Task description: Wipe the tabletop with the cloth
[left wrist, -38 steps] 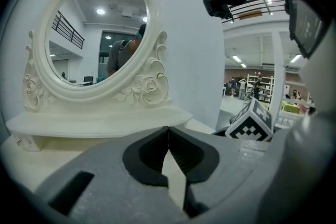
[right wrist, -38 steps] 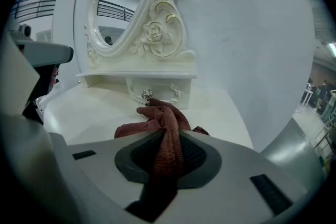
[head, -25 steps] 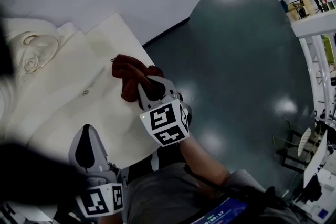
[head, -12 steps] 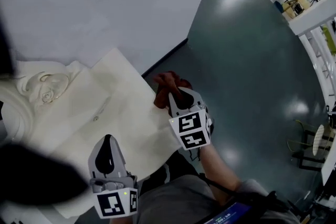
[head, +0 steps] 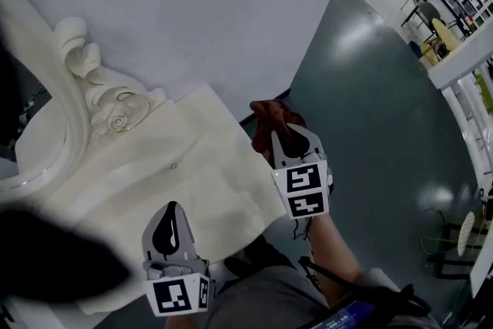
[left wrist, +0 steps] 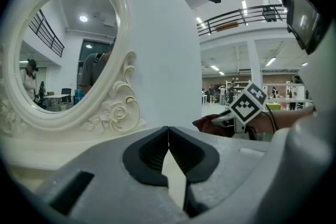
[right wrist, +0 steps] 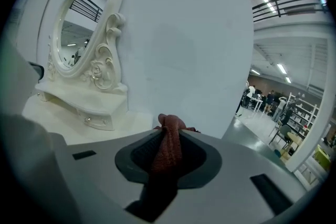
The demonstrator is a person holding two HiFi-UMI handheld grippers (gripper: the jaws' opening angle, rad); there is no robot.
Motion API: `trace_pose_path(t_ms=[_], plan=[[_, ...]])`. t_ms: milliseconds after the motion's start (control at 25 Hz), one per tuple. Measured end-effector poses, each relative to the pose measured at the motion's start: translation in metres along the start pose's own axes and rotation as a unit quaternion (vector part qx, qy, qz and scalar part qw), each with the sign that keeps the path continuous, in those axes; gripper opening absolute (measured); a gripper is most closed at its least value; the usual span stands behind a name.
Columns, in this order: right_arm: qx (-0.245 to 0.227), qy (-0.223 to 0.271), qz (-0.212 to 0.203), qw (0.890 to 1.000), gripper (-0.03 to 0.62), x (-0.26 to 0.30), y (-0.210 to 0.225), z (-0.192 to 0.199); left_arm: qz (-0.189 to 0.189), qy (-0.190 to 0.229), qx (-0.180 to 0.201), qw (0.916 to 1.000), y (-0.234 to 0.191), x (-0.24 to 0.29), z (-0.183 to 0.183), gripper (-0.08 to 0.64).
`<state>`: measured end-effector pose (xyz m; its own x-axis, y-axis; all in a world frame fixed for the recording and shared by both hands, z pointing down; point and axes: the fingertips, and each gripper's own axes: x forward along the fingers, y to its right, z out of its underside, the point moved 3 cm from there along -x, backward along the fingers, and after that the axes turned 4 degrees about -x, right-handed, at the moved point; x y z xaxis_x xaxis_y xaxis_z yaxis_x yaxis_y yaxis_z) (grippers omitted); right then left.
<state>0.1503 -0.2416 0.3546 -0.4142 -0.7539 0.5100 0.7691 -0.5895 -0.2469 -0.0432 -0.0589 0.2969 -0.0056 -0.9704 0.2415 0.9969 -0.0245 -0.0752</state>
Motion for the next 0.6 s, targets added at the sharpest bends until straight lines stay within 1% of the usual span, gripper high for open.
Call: trace_pose_path(t_ms=[160, 320, 400, 520, 600], plan=[[-0.033, 0.02, -0.027, 0.999, 0.071, -0.015, -0.048, -0.027, -0.039, 0.015, -0.014, 0.999, -0.031, -0.048, 0.003, 0.015], [-0.059, 0.038, -0.068, 0.995, 0.071, -0.034, -0.113, -0.046, -0.086, 0.021, -0.028, 0.9957, -0.062, -0.108, 0.011, 0.015], [-0.075, 0.052, -0.099, 0.991, 0.071, -0.042, -0.15, -0.058, -0.118, 0.026, -0.034, 0.9921, -0.076, -0.14, 0.015, 0.015], [-0.1, 0.074, -0.148, 0.981, 0.071, -0.056, -0.206, -0.072, -0.168, 0.034, -0.045, 0.9841, -0.093, -0.188, 0.022, 0.015], [-0.113, 0.083, -0.175, 0.975, 0.071, -0.067, -0.242, -0.076, -0.193, 0.037, -0.051, 0.9792, -0.102, -0.218, 0.029, 0.015]])
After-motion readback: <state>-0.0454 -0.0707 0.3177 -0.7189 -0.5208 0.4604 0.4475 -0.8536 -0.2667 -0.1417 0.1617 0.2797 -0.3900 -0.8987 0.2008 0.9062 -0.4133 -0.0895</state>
